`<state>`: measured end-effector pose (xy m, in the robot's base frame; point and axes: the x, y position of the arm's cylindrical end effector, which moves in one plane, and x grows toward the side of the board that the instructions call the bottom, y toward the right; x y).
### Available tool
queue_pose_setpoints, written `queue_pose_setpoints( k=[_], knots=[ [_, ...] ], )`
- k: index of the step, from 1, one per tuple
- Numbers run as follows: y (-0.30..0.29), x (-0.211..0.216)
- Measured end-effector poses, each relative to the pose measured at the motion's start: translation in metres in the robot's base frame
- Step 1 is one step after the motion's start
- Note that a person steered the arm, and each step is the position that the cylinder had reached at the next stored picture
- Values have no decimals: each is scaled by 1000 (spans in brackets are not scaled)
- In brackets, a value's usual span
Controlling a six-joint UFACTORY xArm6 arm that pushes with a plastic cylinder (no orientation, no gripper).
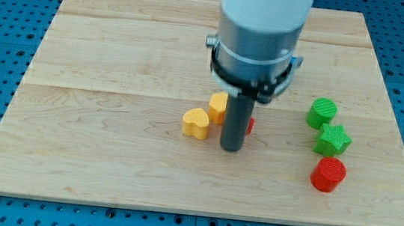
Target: Push the red star into the blue cube
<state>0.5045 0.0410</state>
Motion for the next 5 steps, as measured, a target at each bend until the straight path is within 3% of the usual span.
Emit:
queue_pose_setpoints(
  k=[2,4,5],
  knots=[
    [19,-71],
    [-31,-101],
    [7,-114]
  ],
)
